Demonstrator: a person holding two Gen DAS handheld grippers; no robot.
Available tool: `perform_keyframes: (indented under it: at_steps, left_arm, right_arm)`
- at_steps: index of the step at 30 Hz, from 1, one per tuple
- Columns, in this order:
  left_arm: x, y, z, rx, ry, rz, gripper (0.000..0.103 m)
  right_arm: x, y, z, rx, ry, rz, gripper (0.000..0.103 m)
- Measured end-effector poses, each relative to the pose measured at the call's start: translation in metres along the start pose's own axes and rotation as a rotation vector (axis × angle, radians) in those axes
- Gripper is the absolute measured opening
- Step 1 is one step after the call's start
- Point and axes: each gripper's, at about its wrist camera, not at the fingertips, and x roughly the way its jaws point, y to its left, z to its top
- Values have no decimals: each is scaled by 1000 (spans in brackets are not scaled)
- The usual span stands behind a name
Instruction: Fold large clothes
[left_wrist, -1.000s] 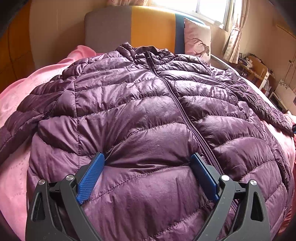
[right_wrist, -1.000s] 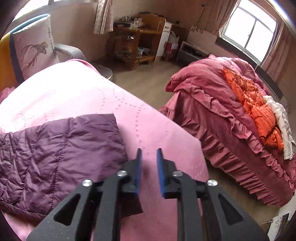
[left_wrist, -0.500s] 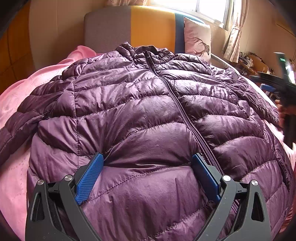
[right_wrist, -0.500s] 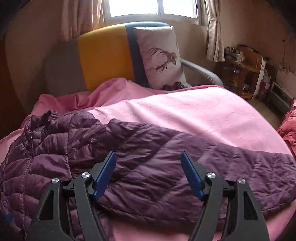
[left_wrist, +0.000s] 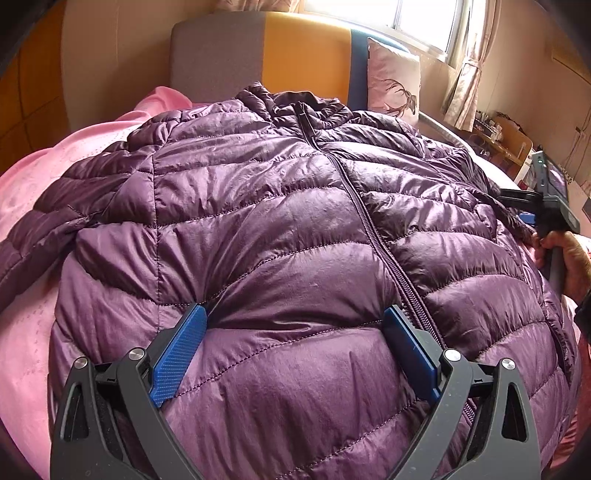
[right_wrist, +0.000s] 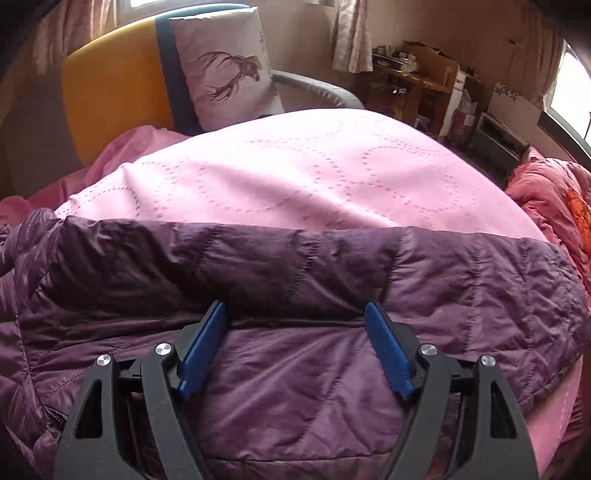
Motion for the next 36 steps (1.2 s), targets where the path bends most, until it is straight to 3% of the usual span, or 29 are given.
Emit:
perform_keyframes:
  at_steps: [2,5,11,16,20,23,24,27,31,36]
  left_arm:
    - [0,1,0,0,-3,-2,95]
    - [-1,1,-1,2,-6,-3,95]
    - [-2,1,-1,3,-7,-9,97]
    - [-2,1,0,5,-6,-8,97]
    - [-2,0,0,7,-6,-4,98]
    - [-2,0,-1,8,-6,-3,98]
    - [-2,-1,-1,8,-6,-2,98]
    - [-2,0,-1,9,-6,-3,98]
    - [-2,-1,-1,8,-6,-4,99]
    - [-2,-1,-1,9,-6,-2,99]
  right_arm:
    - [-13,-27,-1,61,-14,-62,78]
    - [-47,-68,-9,125,-57,-57,79]
    - [-98,-141,-49,333,-37,211,81]
    - [-91,-190,-84,531,17,278,75]
    - [-85,-227,-74,718,-2,337,80]
    - [-79,-245,-60,796,1,334,80]
    - [-78,-247,-54,793,2,319,78]
    - [-71,-237,-33,723,10,274,57]
    - [-64,-220,-13,622,9,203,23]
    - [-74,-194,1,491,-34,182,12]
